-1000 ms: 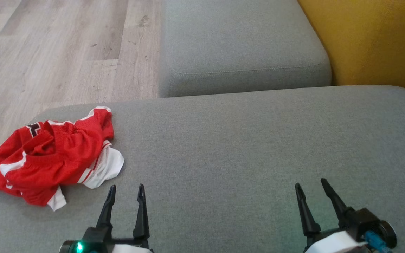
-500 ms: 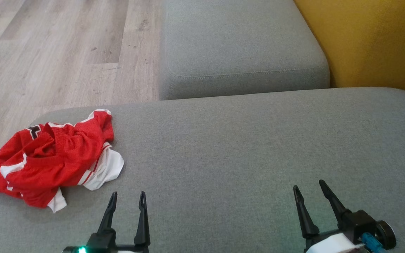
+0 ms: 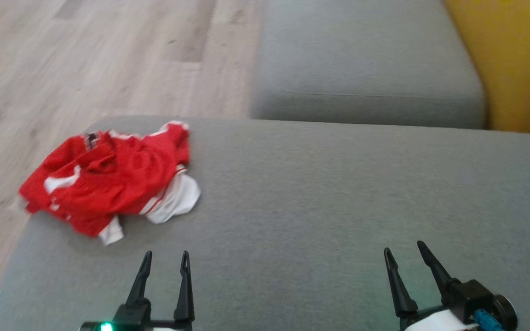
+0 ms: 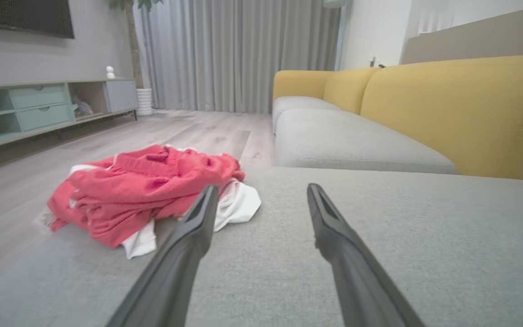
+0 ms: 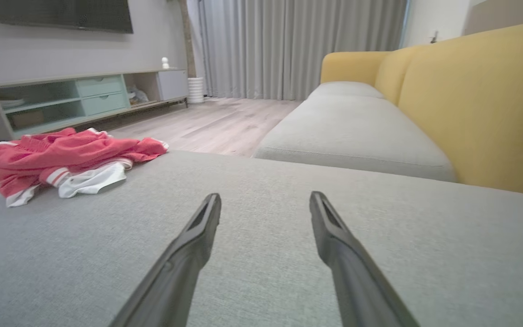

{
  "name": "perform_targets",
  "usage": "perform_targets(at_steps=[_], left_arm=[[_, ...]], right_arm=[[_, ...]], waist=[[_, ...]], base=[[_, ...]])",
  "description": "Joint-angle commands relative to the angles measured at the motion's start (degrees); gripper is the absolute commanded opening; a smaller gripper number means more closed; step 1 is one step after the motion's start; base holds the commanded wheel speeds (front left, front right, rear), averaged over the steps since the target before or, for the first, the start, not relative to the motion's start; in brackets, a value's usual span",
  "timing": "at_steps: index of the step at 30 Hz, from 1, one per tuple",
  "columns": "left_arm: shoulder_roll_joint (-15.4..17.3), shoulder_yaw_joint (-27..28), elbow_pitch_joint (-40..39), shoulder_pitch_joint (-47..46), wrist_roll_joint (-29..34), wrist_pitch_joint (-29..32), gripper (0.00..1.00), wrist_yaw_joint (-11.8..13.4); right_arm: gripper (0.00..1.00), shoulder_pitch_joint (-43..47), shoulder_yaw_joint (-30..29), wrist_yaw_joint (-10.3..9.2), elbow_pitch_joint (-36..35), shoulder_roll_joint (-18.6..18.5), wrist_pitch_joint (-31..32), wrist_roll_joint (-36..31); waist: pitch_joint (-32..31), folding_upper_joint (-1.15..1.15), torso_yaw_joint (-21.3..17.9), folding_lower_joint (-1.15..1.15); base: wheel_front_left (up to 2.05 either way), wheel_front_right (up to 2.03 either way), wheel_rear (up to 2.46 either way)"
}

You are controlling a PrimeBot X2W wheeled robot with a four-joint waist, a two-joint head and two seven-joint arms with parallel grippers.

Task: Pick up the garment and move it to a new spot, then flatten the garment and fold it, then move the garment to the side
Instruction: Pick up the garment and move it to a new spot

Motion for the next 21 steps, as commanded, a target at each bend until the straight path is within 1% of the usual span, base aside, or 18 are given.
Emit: perform_targets(at_steps=[1,2,3,9,12,17,21], left_arm=[[0.09,2.05,-1.65,-3.58,0.6,-0.56,1.0,-0.01],[0.09,2.53,-1.65,-3.78,0.9,-0.56,1.0,-0.29],[0.09,2.72,-1.69,-3.93,1.12,-0.56,1.0,-0.42],[0.09,5.03,-2.79,-4.65,2.41,-0.56,1.0,0.15],[0.09,7.2,-4.56,-4.58,2.84,-0.56,1.0,1.19],[0.09,9.95,-7.37,-4.6,2.75,-0.56,1.0,2.56],[0.13,11.33,-9.06,-6.89,3.97,-0.56,1.0,1.78]], right_arm=[[1.0,-2.33,1.37,0.44,-2.02,-0.58,-0.63,0.49],[1.0,-2.6,1.34,0.44,-2.01,-0.58,-0.63,0.73],[1.0,-2.74,1.21,0.44,-2.05,-0.58,-0.63,0.79],[1.0,-4.26,0.43,0.44,-2.18,-0.58,-0.63,2.03],[1.0,-5.87,0.56,0.44,-1.92,-0.58,-0.63,1.97],[1.0,-7.64,-0.19,0.44,-0.87,-0.58,-0.63,1.34],[1.0,-7.19,-1.8,0.44,-0.96,-0.58,-0.63,-0.01]], waist=[[1.23,0.0,3.99,0.0],[1.81,0.0,7.01,0.0],[2.13,0.0,8.68,0.0],[4.11,0.0,17.23,0.0],[5.89,0.0,18.94,0.0],[7.69,0.0,20.51,0.0],[8.87,0.0,21.63,0.0]], base=[[0.0,0.0,0.0],[0.0,0.0,0.0],[0.0,0.0,0.0],[0.0,0.0,0.0],[0.0,0.0,0.0],[0.0,0.0,0.0],[0.0,0.0,0.0]])
